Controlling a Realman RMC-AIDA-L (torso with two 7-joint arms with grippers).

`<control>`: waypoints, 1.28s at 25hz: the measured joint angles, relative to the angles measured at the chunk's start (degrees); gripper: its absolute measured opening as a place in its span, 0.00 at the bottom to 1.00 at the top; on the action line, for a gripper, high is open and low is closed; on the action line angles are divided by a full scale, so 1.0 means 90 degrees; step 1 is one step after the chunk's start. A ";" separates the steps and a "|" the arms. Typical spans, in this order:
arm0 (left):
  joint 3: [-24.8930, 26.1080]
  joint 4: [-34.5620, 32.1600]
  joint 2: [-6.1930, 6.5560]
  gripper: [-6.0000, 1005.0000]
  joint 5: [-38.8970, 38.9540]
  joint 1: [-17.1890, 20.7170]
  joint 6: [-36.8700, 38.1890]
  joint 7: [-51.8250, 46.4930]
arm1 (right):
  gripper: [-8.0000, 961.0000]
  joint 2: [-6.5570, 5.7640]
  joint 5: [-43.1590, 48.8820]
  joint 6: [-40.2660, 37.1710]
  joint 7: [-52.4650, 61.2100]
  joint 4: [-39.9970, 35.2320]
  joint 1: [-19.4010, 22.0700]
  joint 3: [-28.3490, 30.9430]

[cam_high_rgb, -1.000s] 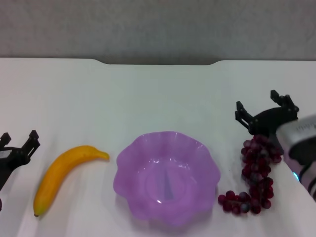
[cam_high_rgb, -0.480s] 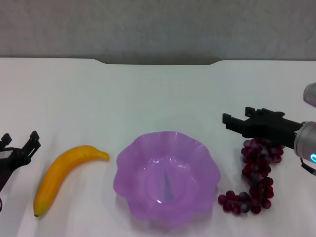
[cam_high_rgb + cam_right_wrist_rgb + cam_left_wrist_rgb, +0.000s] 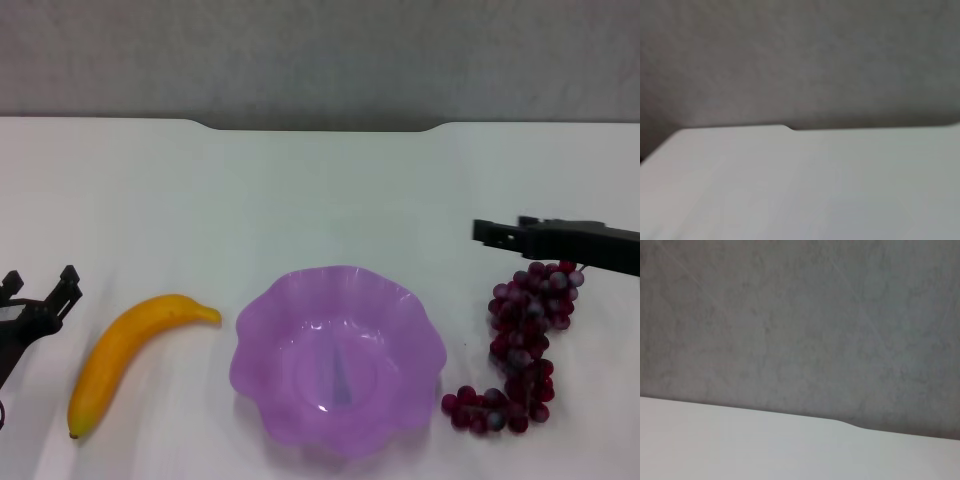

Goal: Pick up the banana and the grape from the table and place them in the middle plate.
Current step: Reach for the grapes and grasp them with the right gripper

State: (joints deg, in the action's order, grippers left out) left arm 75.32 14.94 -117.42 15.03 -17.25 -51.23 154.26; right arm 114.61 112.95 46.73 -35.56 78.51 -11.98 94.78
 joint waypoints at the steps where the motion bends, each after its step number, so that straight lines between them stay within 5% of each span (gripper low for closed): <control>1: 0.0000 0.0000 0.0000 0.80 0.0000 0.0000 0.0001 0.0002 | 0.78 -0.0001 0.0439 0.0049 0.0429 0.0036 -0.0041 0.0036; 10: 0.0036 0.0010 0.0006 0.80 0.0000 0.0003 -0.0003 0.0000 | 0.82 0.0015 0.3336 0.0775 0.2941 -0.0497 -0.0829 0.0023; 18: 0.0035 0.0030 0.0010 0.80 0.0000 -0.0008 0.0000 0.0005 | 0.92 0.0036 0.3361 0.0607 0.3020 -0.1495 -0.1289 -0.0001; 32: 0.0002 0.0017 0.0010 0.80 -0.0001 -0.0073 -0.0001 -0.0002 | 0.91 0.0048 0.2879 -0.0069 0.2981 -0.2729 -0.1918 -0.0839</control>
State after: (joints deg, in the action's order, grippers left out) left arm 75.33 15.10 -117.33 15.02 -17.91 -51.24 154.25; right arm 115.05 138.87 46.11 -8.73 53.95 -29.23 87.23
